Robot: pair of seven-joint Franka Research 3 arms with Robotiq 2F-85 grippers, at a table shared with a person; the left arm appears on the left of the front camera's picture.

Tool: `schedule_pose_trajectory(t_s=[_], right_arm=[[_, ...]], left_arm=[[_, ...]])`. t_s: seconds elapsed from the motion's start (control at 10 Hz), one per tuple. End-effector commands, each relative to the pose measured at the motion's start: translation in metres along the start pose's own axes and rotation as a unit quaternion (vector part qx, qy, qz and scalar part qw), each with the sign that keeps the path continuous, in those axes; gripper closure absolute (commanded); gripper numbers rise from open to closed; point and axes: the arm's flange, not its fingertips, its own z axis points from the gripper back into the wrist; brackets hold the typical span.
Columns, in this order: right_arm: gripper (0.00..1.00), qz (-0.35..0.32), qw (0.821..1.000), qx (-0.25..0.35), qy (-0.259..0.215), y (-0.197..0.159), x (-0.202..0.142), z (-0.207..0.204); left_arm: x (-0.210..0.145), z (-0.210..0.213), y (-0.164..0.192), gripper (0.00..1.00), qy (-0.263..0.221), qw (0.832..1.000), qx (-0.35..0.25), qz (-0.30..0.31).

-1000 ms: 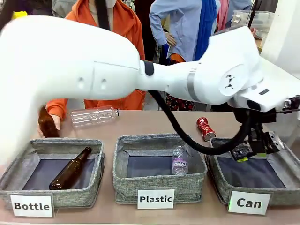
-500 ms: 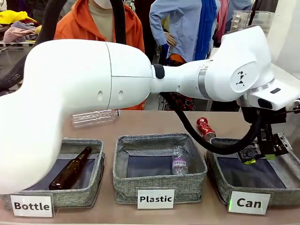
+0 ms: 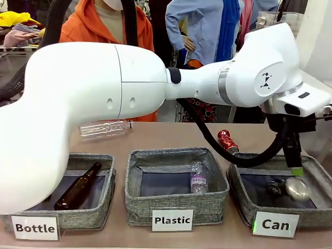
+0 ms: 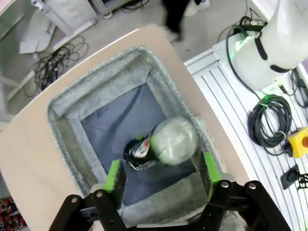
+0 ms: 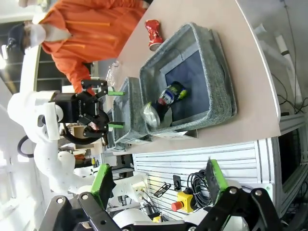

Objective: Sort the can waste into the basket.
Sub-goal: Pick up the can waste from the table and place it in the right Fabric basket.

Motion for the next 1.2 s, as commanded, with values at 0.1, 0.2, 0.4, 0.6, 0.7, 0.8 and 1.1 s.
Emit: schedule_pose_trajectory(t_s=[0.1,0.2,0.4,0.6,0.7,0.8,1.1], right_arm=[[0.0,0.0,1.0,0.0,0.0,0.0,0.0,0.0],[0.0,0.003,1.0,0.004,0.01,0.002,0.001,-0.004],[0.0,0.013,0.999,0.024,0.025,0.02,0.009,-0.034],[0.0,0.043,0.996,0.051,0.063,0.044,0.012,-0.082],[0.0,0.052,0.994,0.063,0.078,0.055,0.009,-0.101],[0.0,0.055,0.991,0.08,0.097,0.063,0.01,-0.113],[0.0,0.07,0.979,0.091,0.168,0.093,0.009,-0.16]], left_arm=[[-0.013,0.015,-0.006,0.0,0.027,1.0,-0.008,-0.012],[-0.018,0.02,-0.011,0.0,0.024,1.0,-0.011,-0.014],[-0.04,0.038,-0.03,0.0,0.026,0.999,-0.027,0.003],[-0.077,0.06,-0.057,0.0,0.026,0.998,-0.027,0.05],[-0.093,0.071,-0.066,0.0,0.014,0.996,-0.018,0.089],[-0.107,0.08,-0.074,0.0,-0.001,0.994,-0.011,0.112],[-0.178,0.161,-0.122,0.0,-0.098,0.972,0.025,0.21]])
